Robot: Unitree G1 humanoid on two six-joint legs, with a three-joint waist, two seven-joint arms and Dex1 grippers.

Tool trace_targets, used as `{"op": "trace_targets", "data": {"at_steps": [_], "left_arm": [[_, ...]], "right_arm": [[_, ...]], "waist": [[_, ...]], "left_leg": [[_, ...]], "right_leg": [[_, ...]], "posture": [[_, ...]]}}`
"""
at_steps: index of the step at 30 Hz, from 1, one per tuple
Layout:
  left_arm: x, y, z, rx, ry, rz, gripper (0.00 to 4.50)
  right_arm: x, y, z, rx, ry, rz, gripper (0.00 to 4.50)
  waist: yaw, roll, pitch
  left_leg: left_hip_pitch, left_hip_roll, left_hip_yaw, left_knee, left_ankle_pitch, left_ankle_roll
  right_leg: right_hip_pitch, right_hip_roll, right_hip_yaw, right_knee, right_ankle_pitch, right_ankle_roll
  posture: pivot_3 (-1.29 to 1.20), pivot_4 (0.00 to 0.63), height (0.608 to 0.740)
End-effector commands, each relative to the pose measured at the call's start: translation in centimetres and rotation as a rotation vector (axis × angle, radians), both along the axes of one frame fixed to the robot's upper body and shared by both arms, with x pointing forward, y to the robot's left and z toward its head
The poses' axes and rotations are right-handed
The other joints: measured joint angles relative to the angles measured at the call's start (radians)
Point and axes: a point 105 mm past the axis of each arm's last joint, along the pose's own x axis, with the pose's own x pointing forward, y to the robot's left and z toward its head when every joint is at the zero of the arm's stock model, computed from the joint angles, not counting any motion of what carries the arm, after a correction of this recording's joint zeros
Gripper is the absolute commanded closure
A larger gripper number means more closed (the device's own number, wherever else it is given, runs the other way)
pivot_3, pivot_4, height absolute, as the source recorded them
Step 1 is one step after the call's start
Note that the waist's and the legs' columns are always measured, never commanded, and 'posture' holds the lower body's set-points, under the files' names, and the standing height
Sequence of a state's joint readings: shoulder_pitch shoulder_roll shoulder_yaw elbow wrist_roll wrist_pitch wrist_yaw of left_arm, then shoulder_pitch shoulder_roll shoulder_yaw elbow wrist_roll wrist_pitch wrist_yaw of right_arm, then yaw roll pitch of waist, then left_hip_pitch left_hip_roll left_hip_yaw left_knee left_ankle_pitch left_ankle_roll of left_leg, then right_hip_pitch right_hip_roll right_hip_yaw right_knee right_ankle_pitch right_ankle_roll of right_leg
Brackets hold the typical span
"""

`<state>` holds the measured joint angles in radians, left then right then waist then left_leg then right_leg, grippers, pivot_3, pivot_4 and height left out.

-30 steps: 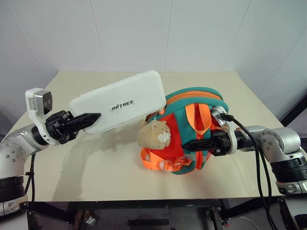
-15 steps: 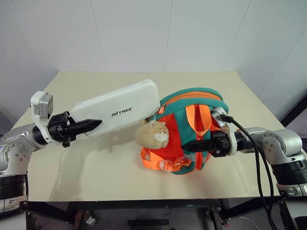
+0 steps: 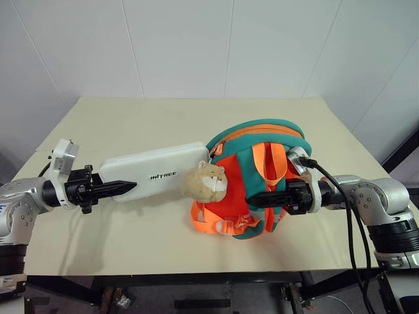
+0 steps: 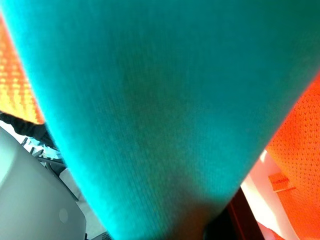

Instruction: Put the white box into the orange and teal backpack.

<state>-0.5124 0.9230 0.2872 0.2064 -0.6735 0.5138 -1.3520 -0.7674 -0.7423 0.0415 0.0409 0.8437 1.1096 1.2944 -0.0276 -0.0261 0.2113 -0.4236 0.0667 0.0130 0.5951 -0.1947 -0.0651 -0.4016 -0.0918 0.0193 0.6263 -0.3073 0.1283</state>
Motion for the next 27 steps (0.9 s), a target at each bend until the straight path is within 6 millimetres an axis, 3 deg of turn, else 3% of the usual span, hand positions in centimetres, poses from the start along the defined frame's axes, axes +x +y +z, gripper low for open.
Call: {"op": "trace_targets", "data": {"at_steps": [1, 9, 16, 25, 27], "left_arm": [[0.4, -0.6, 0.0, 0.115, -0.068, -0.008, 3.18], [0.6, -4.5, 1.4, 0.125, -0.097, -0.153, 3.18], [1.1, -6.3, 2.3, 0.198, -0.084, -0.237, 3.18], [3.0, -8.7, 2.1, 0.37, -0.105, -0.187, 3.18], [3.7, -10.1, 2.0, 0.445, -0.13, -0.173, 3.18]], "right_arm": [[-0.4, 0.0, 0.6, 0.022, -0.032, 0.013, 4.43], [-0.4, 0.1, 0.5, 0.028, -0.029, 0.014, 4.43], [-0.4, 0.4, 0.4, 0.035, -0.028, 0.024, 4.43], [-0.5, 0.6, 0.1, 0.043, -0.023, 0.028, 4.43], [-0.5, 0.7, 0.1, 0.047, -0.025, 0.027, 4.43]], "waist": [[0.0, 0.0, 0.0], [0.004, 0.0, 0.0], [0.001, 0.0, 0.0], [0.002, 0.0, 0.0], [0.002, 0.0, 0.0]], "left_leg": [[0.0, 0.0, 0.0, 0.0, 0.0, 0.0], [0.0, 0.0, 0.0, 0.001, 0.0, 0.0], [0.0, 0.0, 0.0, 0.001, 0.0, 0.001], [0.0, 0.0, 0.001, 0.002, 0.0, 0.001], [0.0, 0.0, 0.001, 0.003, 0.0, 0.001]], "right_leg": [[0.0, 0.0, 0.0, 0.0, 0.0, 0.0], [0.0, 0.0, 0.0, 0.001, 0.0, 0.0], [0.0, 0.001, 0.001, 0.001, 0.0, 0.001], [0.0, 0.003, 0.004, 0.001, 0.0, 0.002], [0.0, 0.004, 0.006, 0.002, 0.0, 0.002]], "posture": [[0.0, 0.15, 0.74], [0.0, 0.15, 0.74], [0.0, 0.15, 0.74], [0.0, 0.15, 0.74], [0.0, 0.15, 0.74]]}}
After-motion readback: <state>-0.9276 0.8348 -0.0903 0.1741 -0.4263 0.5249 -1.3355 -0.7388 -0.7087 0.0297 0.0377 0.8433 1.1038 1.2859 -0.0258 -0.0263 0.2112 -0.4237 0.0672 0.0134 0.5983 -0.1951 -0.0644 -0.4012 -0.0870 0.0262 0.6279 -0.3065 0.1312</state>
